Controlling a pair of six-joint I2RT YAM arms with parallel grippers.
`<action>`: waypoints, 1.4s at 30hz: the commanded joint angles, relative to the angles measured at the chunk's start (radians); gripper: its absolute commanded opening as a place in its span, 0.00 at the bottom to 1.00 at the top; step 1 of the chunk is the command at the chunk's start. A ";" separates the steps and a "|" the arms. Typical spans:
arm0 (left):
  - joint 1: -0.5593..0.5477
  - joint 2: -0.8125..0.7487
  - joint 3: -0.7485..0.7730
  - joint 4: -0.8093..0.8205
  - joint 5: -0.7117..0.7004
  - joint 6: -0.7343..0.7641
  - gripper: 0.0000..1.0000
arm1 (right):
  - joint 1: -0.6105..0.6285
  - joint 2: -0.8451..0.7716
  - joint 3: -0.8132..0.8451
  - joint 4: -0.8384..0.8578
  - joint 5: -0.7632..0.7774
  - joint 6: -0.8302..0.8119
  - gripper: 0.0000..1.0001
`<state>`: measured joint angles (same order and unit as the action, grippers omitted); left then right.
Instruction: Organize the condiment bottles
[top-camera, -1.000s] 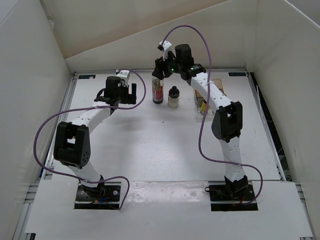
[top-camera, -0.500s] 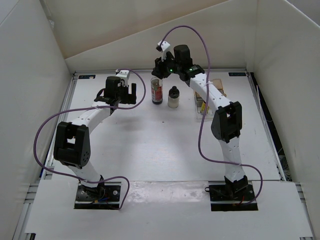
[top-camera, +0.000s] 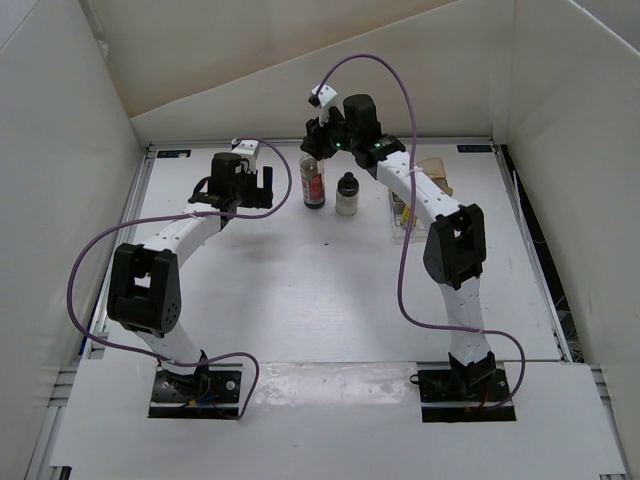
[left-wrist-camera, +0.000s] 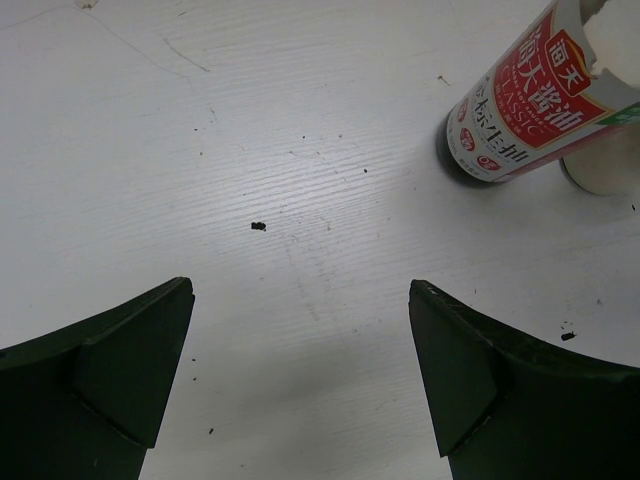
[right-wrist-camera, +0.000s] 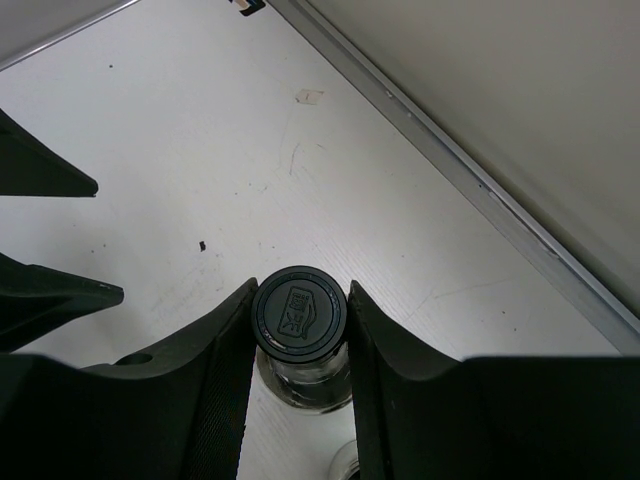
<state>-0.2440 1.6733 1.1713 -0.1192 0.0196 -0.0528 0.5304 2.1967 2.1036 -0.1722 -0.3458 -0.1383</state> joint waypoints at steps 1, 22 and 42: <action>0.006 -0.023 0.019 0.012 0.017 -0.005 1.00 | 0.000 -0.052 0.001 0.057 0.041 -0.032 0.00; 0.006 -0.026 0.028 0.010 0.020 -0.013 1.00 | -0.027 -0.065 0.081 0.060 0.051 -0.035 0.00; 0.005 -0.024 0.027 0.004 0.011 -0.007 1.00 | -0.056 -0.195 0.023 0.128 0.056 -0.032 0.00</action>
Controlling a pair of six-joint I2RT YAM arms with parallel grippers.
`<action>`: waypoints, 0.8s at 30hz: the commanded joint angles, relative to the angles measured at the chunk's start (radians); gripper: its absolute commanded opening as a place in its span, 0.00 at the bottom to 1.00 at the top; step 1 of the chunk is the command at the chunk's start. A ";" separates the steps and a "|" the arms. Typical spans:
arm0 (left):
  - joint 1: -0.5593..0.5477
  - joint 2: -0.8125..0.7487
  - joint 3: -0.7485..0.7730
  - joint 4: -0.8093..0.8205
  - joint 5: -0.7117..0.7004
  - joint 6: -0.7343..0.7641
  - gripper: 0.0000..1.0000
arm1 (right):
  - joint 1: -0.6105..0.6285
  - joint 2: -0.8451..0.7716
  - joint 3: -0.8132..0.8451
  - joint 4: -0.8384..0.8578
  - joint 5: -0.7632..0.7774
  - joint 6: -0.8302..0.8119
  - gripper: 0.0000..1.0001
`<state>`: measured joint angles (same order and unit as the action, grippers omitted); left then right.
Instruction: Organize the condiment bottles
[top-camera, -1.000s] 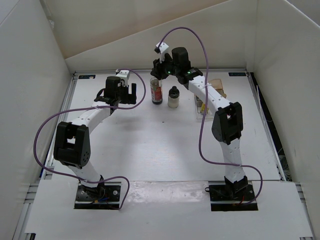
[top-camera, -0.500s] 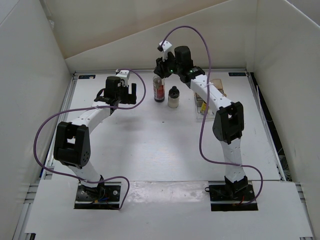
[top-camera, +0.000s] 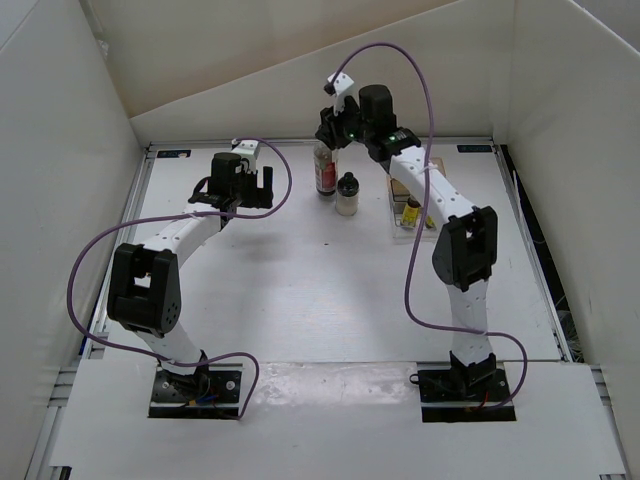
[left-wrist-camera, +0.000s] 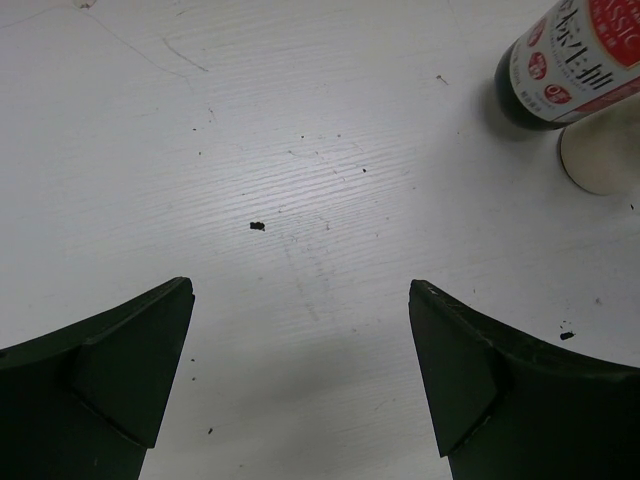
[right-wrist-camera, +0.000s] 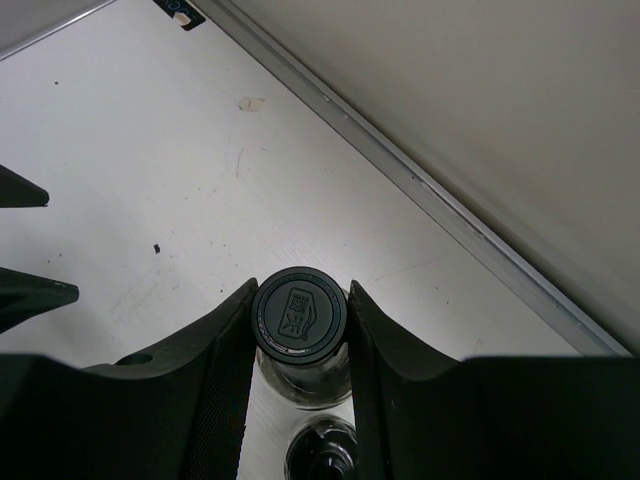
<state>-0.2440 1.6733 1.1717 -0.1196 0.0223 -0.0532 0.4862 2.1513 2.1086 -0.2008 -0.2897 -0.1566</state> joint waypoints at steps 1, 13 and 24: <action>0.005 -0.023 0.028 0.005 0.010 -0.007 1.00 | -0.012 -0.154 0.016 0.158 0.004 -0.012 0.00; 0.006 -0.014 0.025 0.008 0.016 -0.013 1.00 | -0.078 -0.229 -0.045 0.190 0.020 -0.015 0.00; 0.005 0.003 0.037 0.005 0.024 -0.019 1.00 | -0.159 -0.286 -0.098 0.265 0.035 -0.011 0.00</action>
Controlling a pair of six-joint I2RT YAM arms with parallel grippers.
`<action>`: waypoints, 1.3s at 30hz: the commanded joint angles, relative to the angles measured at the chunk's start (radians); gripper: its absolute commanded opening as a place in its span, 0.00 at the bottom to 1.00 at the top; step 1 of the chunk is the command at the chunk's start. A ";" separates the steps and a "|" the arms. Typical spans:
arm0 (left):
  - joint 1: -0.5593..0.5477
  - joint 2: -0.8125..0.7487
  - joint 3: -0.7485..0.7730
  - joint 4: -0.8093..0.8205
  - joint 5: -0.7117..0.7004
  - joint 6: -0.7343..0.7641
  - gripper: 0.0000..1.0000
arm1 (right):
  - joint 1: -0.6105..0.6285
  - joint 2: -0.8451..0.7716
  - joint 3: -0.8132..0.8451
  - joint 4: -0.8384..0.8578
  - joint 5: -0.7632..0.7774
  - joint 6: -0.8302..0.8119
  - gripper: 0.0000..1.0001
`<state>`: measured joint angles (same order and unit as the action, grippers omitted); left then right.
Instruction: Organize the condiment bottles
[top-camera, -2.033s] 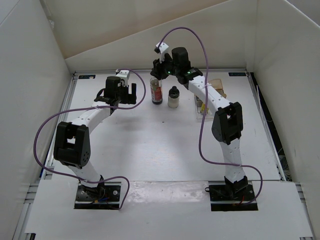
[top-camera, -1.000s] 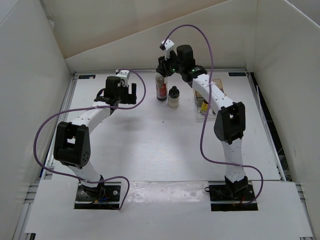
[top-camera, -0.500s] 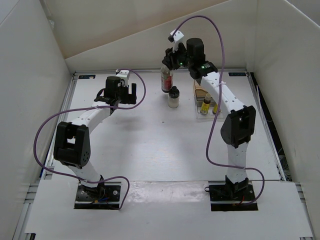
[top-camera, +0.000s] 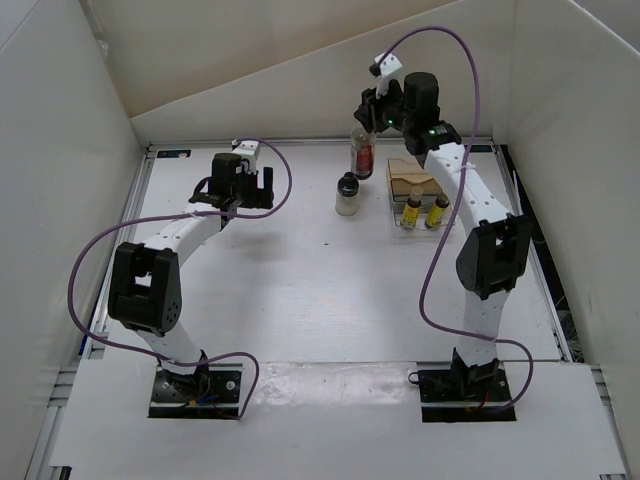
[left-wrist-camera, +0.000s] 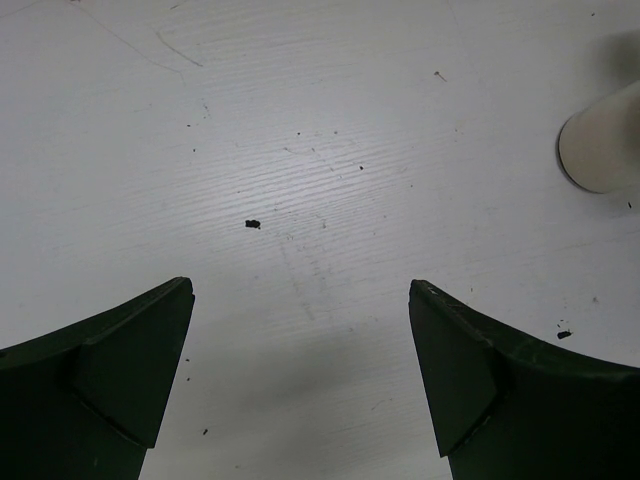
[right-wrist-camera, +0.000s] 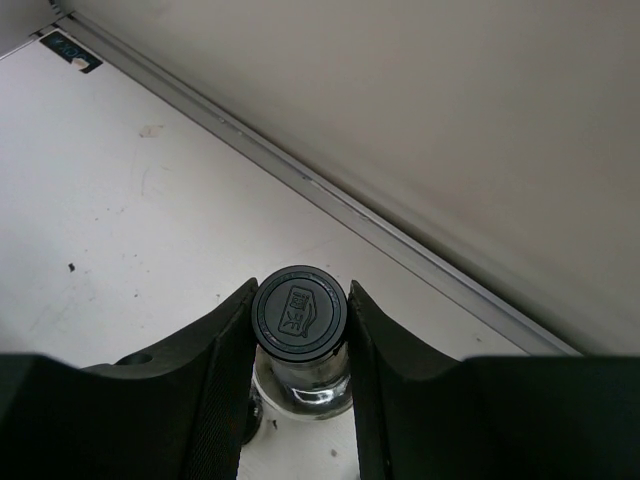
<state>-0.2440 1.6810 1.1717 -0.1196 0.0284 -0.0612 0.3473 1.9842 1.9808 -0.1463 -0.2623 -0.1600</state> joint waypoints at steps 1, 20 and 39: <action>0.005 -0.001 0.036 0.006 0.018 -0.009 1.00 | -0.027 -0.116 0.032 0.211 0.009 -0.007 0.00; -0.006 0.045 0.065 0.001 0.022 -0.014 1.00 | -0.203 -0.122 0.070 0.218 0.006 0.023 0.00; -0.017 0.080 0.106 -0.018 0.018 -0.005 1.00 | -0.291 -0.124 -0.017 0.258 -0.003 0.059 0.00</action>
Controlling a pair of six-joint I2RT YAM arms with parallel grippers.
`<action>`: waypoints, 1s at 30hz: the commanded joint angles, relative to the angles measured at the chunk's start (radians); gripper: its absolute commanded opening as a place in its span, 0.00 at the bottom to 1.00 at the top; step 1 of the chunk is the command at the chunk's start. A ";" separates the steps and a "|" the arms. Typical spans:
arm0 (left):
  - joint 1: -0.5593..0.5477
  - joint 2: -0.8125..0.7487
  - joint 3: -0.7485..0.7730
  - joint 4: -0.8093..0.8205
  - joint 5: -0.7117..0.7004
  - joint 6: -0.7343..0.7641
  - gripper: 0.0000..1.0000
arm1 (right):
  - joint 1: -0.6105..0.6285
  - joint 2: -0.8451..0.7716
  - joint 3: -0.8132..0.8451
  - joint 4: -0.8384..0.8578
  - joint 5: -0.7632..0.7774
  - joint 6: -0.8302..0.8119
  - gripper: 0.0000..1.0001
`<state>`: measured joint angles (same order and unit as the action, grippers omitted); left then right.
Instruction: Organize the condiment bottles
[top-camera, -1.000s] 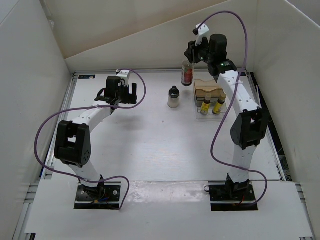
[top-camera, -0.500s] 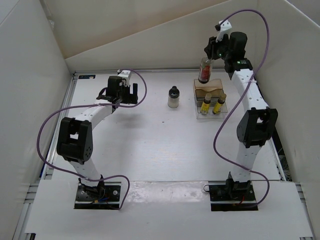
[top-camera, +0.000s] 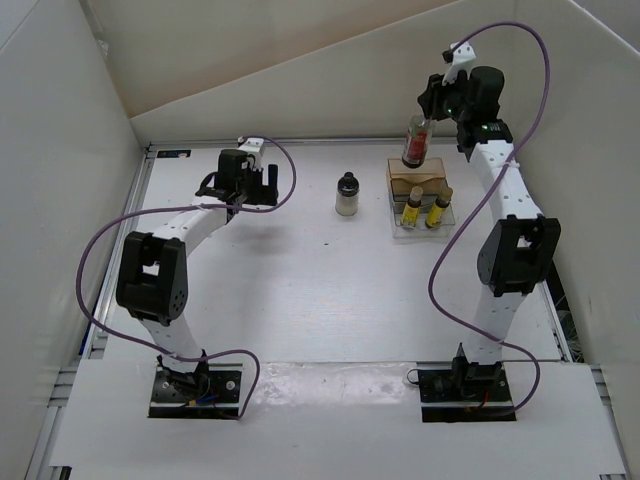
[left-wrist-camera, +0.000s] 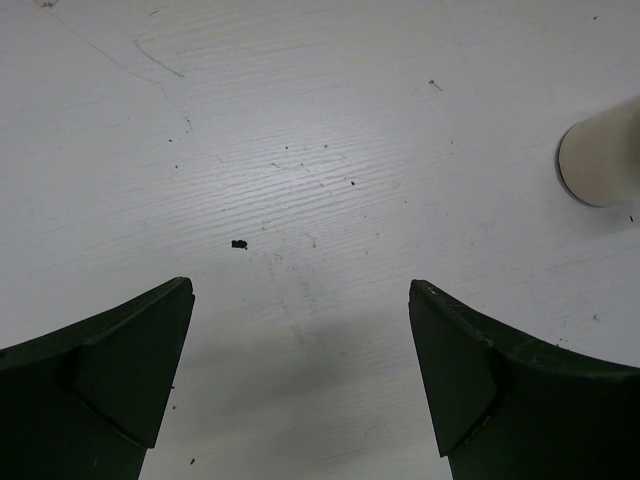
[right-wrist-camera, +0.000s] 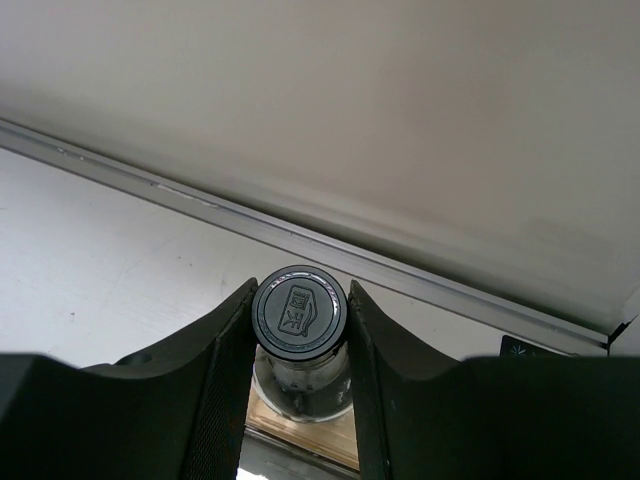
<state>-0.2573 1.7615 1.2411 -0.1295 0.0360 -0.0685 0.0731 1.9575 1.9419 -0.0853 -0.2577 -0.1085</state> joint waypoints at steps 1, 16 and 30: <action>-0.003 0.001 0.040 -0.010 0.011 0.001 1.00 | -0.022 -0.095 0.022 0.196 -0.011 0.016 0.00; -0.011 0.024 0.058 -0.016 0.011 0.010 1.00 | -0.010 -0.134 -0.136 0.246 -0.008 0.007 0.00; -0.011 0.041 0.054 -0.010 0.010 0.007 1.00 | 0.024 -0.140 -0.218 0.275 -0.014 0.001 0.00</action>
<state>-0.2649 1.8114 1.2686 -0.1497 0.0364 -0.0673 0.0788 1.9194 1.7168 0.0204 -0.2607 -0.1005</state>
